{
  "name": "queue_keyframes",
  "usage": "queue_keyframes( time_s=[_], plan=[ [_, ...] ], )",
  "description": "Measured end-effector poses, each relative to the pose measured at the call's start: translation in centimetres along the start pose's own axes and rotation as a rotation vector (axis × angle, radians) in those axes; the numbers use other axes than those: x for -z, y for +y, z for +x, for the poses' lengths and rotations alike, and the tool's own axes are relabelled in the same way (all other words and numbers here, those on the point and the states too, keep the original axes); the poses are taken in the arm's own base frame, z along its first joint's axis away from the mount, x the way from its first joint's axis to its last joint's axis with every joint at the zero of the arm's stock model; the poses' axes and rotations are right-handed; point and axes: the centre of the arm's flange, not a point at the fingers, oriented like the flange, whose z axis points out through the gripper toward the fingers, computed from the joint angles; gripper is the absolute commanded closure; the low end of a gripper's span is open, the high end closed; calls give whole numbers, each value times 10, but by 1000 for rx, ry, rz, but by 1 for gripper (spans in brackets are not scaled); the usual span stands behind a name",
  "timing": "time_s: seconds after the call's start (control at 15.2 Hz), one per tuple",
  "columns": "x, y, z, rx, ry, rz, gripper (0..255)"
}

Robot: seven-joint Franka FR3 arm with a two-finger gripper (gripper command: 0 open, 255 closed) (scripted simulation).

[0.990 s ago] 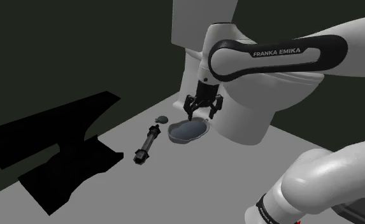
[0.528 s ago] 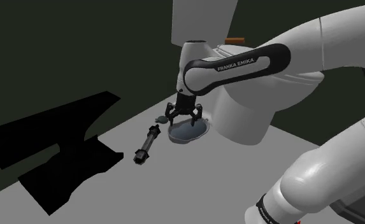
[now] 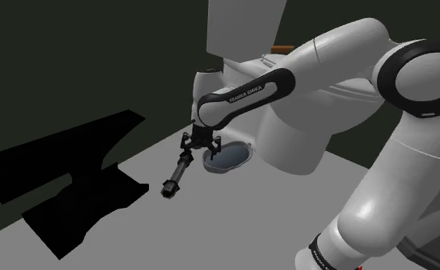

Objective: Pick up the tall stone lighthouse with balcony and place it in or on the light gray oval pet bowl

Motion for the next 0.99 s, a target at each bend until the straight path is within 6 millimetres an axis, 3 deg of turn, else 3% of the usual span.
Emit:
queue_keyframes(
  time_s=[0.59,0.99],
  plan=[
    [-74,-75,52,-171,1,3,0],
    [-112,-82,57,-190,2,3,0]
  ],
)
